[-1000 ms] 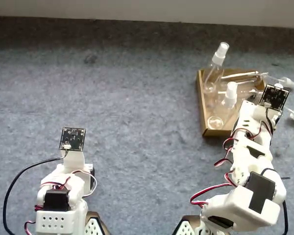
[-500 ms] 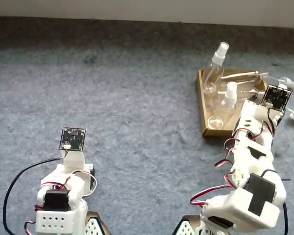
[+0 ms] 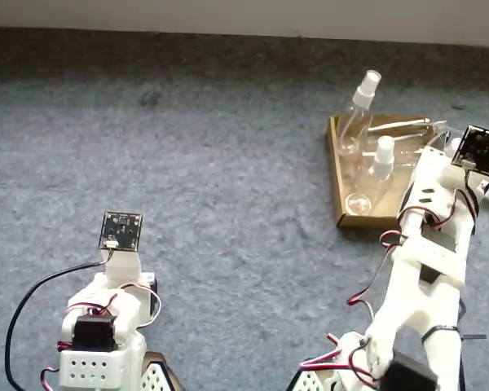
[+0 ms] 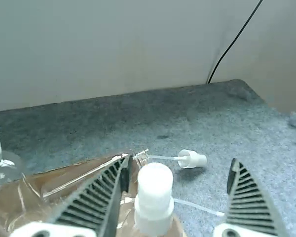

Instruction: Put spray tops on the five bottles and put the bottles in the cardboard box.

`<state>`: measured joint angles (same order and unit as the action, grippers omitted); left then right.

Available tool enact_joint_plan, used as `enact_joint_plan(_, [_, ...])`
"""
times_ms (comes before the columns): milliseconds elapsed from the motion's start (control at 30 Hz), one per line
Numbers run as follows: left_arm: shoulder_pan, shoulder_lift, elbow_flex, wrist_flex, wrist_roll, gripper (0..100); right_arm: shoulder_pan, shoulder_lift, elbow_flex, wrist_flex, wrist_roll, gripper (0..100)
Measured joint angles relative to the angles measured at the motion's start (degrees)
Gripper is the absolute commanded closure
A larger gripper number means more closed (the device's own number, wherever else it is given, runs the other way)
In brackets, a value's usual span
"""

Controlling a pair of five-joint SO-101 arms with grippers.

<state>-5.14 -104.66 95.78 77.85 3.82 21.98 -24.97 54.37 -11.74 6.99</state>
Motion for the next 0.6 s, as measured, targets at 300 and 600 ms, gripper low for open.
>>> enact_joint_plan(300, [0.00, 0.00, 0.00, -0.18, 0.00, 100, -0.09, -16.88, 0.09, 10.55, 0.00, 74.6])
enact_joint_plan(600, [0.00, 0.00, 0.00, -0.18, -0.09, 100, -6.15, -42.20, 0.09, 31.30, 0.00, 74.6])
